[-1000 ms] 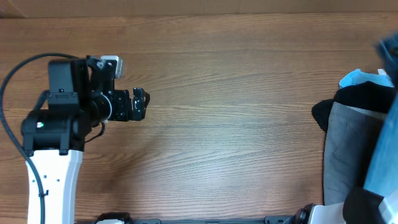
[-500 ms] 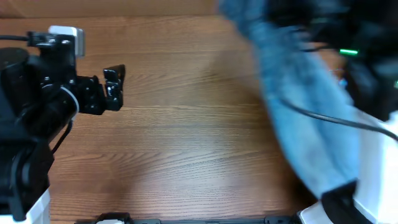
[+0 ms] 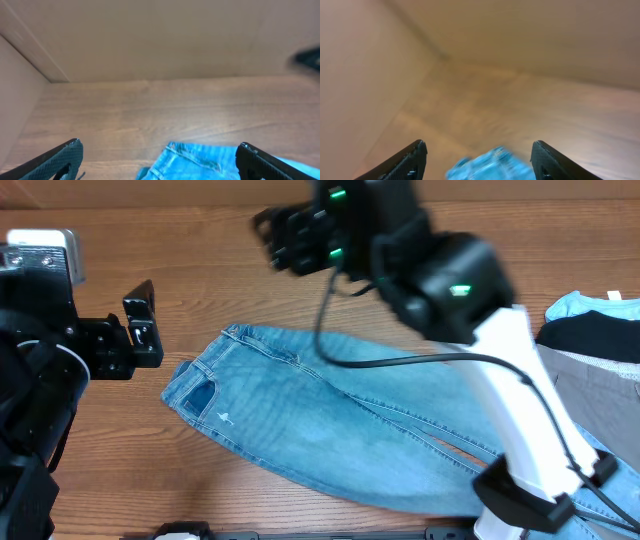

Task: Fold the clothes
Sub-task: 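Swing the jeans leftward and lay them across the table, then grasp the jeans waistband with the left gripper and pull it left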

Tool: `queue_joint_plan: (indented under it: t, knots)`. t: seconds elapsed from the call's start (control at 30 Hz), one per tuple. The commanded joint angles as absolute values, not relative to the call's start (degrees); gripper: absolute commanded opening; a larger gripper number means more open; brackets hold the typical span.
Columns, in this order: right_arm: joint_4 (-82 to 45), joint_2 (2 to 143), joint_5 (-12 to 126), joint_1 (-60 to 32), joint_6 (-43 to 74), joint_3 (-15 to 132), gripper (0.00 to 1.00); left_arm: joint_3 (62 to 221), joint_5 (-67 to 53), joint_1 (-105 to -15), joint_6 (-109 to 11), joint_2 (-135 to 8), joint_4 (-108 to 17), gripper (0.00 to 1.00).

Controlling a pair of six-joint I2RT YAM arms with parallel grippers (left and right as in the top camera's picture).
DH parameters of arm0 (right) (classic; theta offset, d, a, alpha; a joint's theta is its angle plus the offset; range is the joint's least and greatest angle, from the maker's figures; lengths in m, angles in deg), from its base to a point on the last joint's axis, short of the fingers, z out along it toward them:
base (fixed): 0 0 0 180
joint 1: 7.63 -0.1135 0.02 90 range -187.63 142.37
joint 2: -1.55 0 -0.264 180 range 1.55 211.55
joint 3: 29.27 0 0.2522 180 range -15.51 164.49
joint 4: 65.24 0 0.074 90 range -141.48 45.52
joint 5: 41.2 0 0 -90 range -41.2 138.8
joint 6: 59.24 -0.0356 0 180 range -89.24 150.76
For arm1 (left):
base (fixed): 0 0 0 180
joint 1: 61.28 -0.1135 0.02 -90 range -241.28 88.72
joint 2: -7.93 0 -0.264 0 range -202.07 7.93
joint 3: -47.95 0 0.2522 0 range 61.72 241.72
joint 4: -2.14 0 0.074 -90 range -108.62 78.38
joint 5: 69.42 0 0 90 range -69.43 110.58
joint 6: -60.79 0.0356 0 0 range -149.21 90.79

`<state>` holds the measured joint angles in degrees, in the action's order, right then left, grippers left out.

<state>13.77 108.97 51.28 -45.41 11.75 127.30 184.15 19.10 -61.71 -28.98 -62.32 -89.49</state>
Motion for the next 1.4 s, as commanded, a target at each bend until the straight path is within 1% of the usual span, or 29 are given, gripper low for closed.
queue_joint_plan:
  t: [0.0, 0.13, 0.3, 0.77, 0.93, 1.1, 1.13, 1.17, 1.2, 1.27, 1.3, 1.33, 1.37]
  knots:
    - [13.9, 99.8, 45.9, -39.5, 12.3, 129.0, 0.71, 184.9, 14.1, -62.0, -27.9, -64.9, -91.5, 1.0]
    - [16.1, 93.4, 45.9, -33.7, 12.3, 129.0, 0.71, 184.1, 9.5, -62.0, -27.9, -72.9, -98.5, 1.0]
    - [18.6, 90.0, 45.8, -31.6, 12.3, 129.0, 0.72, 183.1, 9.5, -61.8, -27.9, -85.4, -101.8, 1.0]
    - [27.4, 89.3, 45.8, -31.6, 11.2, 129.0, 0.72, 183.2, 7.7, -60.9, -26.1, -121.3, -92.3, 1.0]
    - [28.8, 89.3, 45.8, -31.6, 11.2, 128.9, 0.72, 183.2, 6.9, -60.1, -26.0, -128.5, -92.3, 1.0]
    - [29.3, 89.3, 45.6, -31.6, 11.4, 128.9, 0.75, 183.2, 5.2, -59.2, -26.1, -132.2, -92.4, 1.0]
    - [29.3, 89.3, 45.1, -31.6, 11.4, 128.9, 0.75, 183.2, 4.1, -59.0, -25.8, -132.4, -92.9, 0.98]
    - [29.4, 89.3, 44.2, -31.6, 11.4, 128.9, 0.75, 183.2, 2.8, -58.9, -25.2, -132.6, -93.2, 0.93]
    - [29.5, 89.3, 43.5, -31.6, 11.4, 128.9, 0.75, 183.2, 1.0, -58.7, -24.0, -132.6, -93.7, 0.83]
    - [29.7, 89.3, 42.3, -31.6, 11.4, 128.9, 0.75, 183.2, -1.5, -58.5, -21.6, -132.6, -94.6, 0.58]
    - [29.8, 89.3, 41.9, -31.6, 11.4, 128.9, 0.76, 183.4, -1.6, -58.5, -20.5, -132.5, -95.3, 0.4]
    - [29.8, 89.3, 41.5, -31.6, 11.4, 128.9, 0.76, 183.6, -1.4, -58.5, -19.8, -132.5, -95.9, 0.17]
    - [29.8, 89.3, 41.3, -31.6, 11.4, 128.9, 0.76, 184.0, -1.3, -58.8, -19.0, -132.5, -96.7, 0.07]
